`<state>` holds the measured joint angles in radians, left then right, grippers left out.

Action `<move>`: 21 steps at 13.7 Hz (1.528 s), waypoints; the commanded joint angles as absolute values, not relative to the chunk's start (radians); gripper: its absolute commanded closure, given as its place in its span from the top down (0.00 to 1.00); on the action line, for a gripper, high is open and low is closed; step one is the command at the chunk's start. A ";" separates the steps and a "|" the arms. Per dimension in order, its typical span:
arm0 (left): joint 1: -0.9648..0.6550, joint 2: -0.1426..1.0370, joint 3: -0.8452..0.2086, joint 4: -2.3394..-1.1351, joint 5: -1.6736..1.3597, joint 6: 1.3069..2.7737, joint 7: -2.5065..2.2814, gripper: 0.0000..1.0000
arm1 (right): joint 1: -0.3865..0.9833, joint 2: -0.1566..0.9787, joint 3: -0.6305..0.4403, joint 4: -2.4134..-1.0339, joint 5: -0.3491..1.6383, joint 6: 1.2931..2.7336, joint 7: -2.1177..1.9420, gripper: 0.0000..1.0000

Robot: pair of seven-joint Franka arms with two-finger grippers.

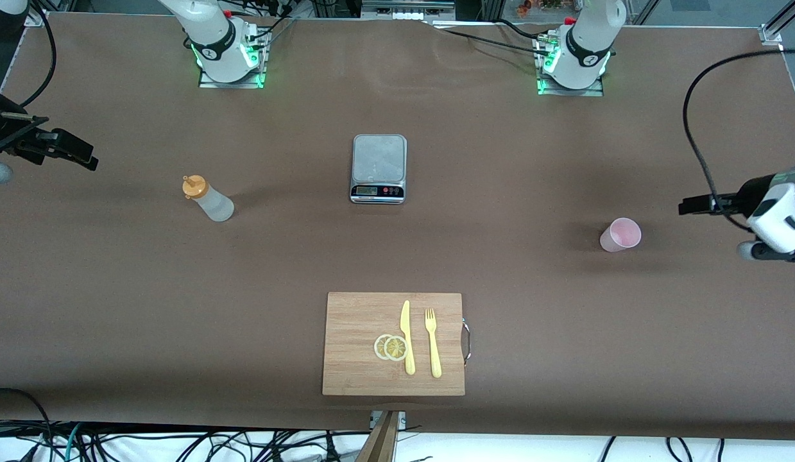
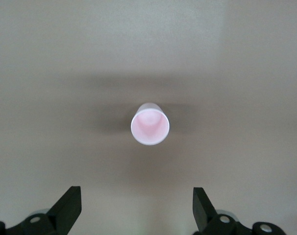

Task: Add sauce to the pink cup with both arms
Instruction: 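Reach the left gripper down around the pink cup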

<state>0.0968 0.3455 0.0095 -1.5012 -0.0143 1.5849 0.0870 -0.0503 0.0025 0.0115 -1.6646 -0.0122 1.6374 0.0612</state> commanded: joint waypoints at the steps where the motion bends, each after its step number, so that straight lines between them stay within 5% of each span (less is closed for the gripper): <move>1: 0.095 0.287 0.011 -1.705 0.008 1.762 0.129 1.00 | -0.052 -0.002 0.012 -1.655 -0.005 1.626 0.060 1.00; 8: 0.097 0.285 0.034 -2.011 0.017 2.155 0.211 1.00 | -0.051 -0.002 0.012 -1.654 -0.005 1.626 0.060 1.00; 21: 0.097 0.310 0.046 -2.147 0.012 2.385 0.250 0.99 | -0.051 -0.002 0.014 -1.654 -0.005 1.624 0.060 1.00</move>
<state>0.0981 0.3297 0.0386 -2.1024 0.0005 2.3386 0.2324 -0.0502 0.0025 0.0116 -1.6644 -0.0122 1.6373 0.0612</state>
